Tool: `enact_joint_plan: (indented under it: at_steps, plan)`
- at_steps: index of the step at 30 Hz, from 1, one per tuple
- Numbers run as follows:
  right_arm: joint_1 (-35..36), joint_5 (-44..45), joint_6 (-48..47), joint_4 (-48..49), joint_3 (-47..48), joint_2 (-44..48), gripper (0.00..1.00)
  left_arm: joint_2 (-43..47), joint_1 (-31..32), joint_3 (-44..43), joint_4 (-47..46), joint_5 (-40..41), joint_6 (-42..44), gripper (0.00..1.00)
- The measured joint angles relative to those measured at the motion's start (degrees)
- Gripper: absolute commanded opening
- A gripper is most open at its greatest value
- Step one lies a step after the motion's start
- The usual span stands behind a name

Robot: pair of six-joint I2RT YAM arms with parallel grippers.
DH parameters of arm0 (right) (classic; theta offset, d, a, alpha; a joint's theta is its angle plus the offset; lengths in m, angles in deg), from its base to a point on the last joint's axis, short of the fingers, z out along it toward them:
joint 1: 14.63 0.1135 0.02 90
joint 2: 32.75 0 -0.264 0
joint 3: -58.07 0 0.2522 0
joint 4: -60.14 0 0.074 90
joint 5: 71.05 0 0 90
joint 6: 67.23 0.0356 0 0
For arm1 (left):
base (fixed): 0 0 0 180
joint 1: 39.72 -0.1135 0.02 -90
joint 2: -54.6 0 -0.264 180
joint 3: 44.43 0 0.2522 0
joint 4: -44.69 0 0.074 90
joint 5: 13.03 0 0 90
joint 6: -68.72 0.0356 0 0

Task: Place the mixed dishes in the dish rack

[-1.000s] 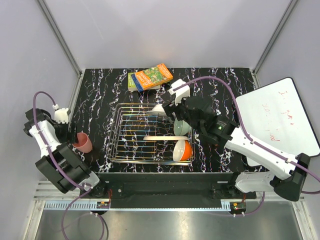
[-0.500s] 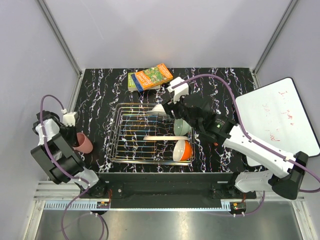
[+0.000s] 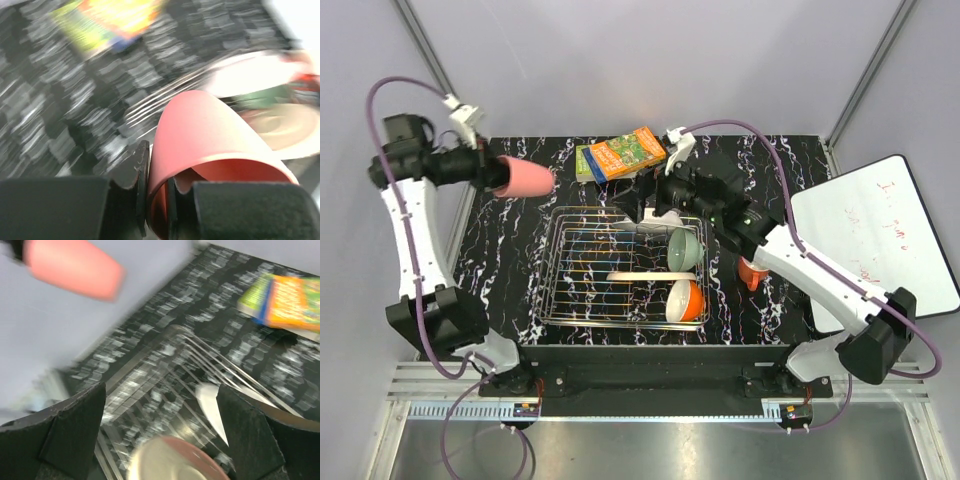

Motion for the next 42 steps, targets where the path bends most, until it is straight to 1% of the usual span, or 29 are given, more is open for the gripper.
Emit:
enact_joint_plan:
  at_steps: [3,4,6,8,11,14,19,26,31,36,42]
  plan:
    - [-2.7,-11.2,8.3,9.6,-0.7,-0.9,1.00,-2.5,9.2,-3.6,1.6,-9.5,-3.0,0.00]
    - [-3.1,-13.9,10.4,12.2,-1.0,-1.2,1.00,-3.4,11.0,-3.9,1.9,-11.7,-3.7,0.00]
    - [-4.6,-20.2,17.7,21.0,-2.5,-2.1,1.00,-5.7,14.8,-4.3,2.2,-16.5,-5.7,0.00]
    - [-6.4,-25.2,25.3,30.2,-4.5,-3.7,1.00,-8.4,17.2,-4.5,2.3,-20.5,-7.2,0.00]
    - [-9.4,-30.2,36.6,42.3,-6.6,-7.8,1.00,-11.7,19.1,-4.7,2.4,-23.5,-8.7,0.00]
    - [-11.1,-33.2,46.0,50.3,-7.4,-12.8,1.00,-13.1,19.5,-4.8,2.4,-25.1,-9.4,0.00]
    - [-11.3,-36.3,53.2,54.5,-7.5,-17.9,1.00,-13.2,19.7,-4.9,2.4,-26.2,-9.6,0.00]
    - [-11.3,-37.3,57.2,59.8,-7.1,-19.5,1.00,-13.2,21.4,-5.1,2.4,-26.9,-9.7,0.00]
    - [-11.3,-37.3,60.5,65.1,-6.4,-22.9,0.99,-13.4,23.4,-5.1,3.2,-27.2,-8.9,0.00]
    - [-10.5,-37.8,62.3,66.5,-5.6,-26.1,1.00,-13.9,24.9,-5.4,3.9,-27.1,-8.4,0.00]
    - [-9.0,-38.6,61.8,66.2,-3.1,-26.4,1.00,-15.3,25.8,-6.7,4.5,-27.3,-7.8,0.00]
